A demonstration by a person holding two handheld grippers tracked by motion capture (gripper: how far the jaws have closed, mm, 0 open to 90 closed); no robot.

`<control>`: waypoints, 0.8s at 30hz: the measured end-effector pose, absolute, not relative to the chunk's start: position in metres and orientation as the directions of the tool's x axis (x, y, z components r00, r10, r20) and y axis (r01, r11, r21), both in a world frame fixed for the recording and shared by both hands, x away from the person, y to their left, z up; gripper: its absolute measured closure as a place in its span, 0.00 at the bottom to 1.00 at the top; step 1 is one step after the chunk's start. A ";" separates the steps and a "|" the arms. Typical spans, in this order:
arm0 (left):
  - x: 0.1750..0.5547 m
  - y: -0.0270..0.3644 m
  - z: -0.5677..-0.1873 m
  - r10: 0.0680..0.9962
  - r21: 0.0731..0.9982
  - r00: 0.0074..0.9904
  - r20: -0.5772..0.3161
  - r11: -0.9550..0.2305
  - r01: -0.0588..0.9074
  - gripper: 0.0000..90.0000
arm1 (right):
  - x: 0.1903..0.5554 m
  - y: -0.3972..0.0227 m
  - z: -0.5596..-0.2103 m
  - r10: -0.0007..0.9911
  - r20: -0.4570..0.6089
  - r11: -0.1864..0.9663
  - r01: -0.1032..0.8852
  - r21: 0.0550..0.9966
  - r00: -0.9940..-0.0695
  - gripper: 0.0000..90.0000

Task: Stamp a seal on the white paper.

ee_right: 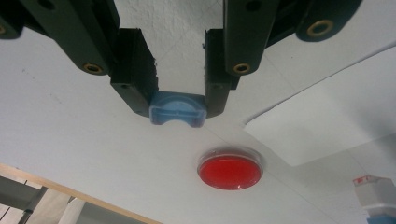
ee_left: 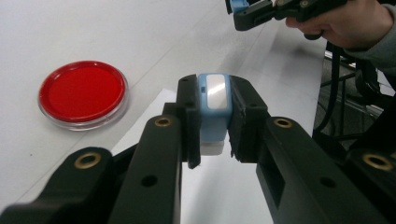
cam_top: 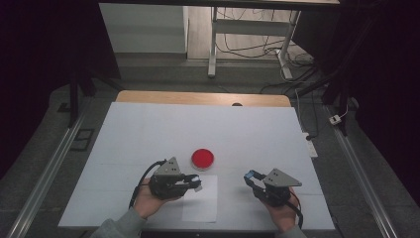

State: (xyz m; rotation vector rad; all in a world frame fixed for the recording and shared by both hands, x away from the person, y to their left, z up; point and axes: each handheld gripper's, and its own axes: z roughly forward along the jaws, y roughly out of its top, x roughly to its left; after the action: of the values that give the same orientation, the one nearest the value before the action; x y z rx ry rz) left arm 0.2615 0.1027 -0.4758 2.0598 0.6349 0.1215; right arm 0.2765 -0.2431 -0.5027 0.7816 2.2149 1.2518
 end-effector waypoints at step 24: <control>0.265 0.086 -0.503 0.495 0.786 0.856 -0.149 -0.466 0.406 0.84 | 0.277 -0.241 -0.504 0.672 -0.124 0.425 0.244 0.872 -0.731 0.73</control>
State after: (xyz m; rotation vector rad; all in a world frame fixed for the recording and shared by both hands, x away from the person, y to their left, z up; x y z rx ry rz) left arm 0.2652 0.0858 -0.5029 2.1183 0.6531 0.1231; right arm 0.2765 -0.2410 -0.5036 0.7742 2.2255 1.2506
